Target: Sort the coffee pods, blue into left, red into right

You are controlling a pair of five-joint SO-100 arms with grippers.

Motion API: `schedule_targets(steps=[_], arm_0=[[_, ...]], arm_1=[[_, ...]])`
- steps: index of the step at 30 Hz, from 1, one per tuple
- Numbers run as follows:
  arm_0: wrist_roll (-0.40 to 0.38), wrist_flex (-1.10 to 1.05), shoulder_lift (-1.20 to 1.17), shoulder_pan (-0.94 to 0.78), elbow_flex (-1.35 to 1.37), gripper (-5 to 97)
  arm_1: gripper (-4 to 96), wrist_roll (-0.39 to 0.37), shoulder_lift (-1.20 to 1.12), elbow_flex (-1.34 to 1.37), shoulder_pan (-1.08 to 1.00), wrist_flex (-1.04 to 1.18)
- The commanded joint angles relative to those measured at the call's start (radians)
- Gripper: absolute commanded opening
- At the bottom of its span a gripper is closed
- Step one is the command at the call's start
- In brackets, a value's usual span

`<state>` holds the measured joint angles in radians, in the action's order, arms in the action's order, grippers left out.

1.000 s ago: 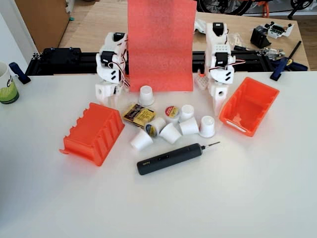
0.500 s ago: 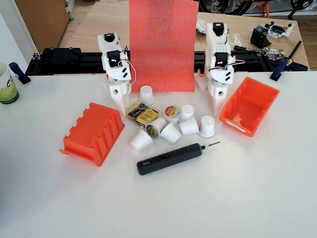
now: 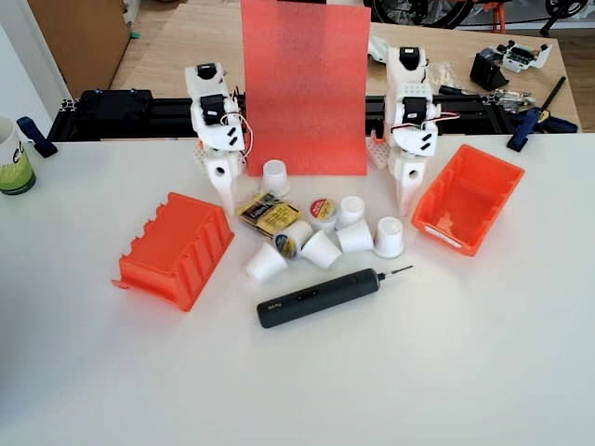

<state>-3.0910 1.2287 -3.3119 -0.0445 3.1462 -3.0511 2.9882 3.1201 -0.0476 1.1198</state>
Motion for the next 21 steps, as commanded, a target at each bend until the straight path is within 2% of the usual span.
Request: schedule_targets(steps=[1,5,8,12,15,18,21], arm_0=[[-0.150,-0.002,-0.008,0.028,0.034,8],[-0.140,-0.003,-0.008,0.018,0.035,7],[-0.140,0.002,-0.008,0.020,0.035,1],[-0.138,0.034,-0.008,0.023,0.035,2],[-0.117,0.035,-0.008,0.026,0.034,2],[-0.170,-0.067,-0.008,0.026,0.032,1],[-0.187,-0.048,0.003,0.021,-0.046,-4]], arm_1=[[-2.5,0.020,0.015,0.008,-0.012,-0.009],[-2.6,0.028,0.015,0.009,-0.012,-0.012],[-2.6,-0.015,0.015,0.009,-0.012,-0.018],[-1.5,-0.038,0.015,0.009,-0.012,-0.017],[4.1,-0.006,0.015,0.009,-0.014,-0.051],[2.2,-0.002,0.015,-0.006,-0.018,-0.072],[2.6,0.040,-0.029,-0.225,-0.049,0.153]])
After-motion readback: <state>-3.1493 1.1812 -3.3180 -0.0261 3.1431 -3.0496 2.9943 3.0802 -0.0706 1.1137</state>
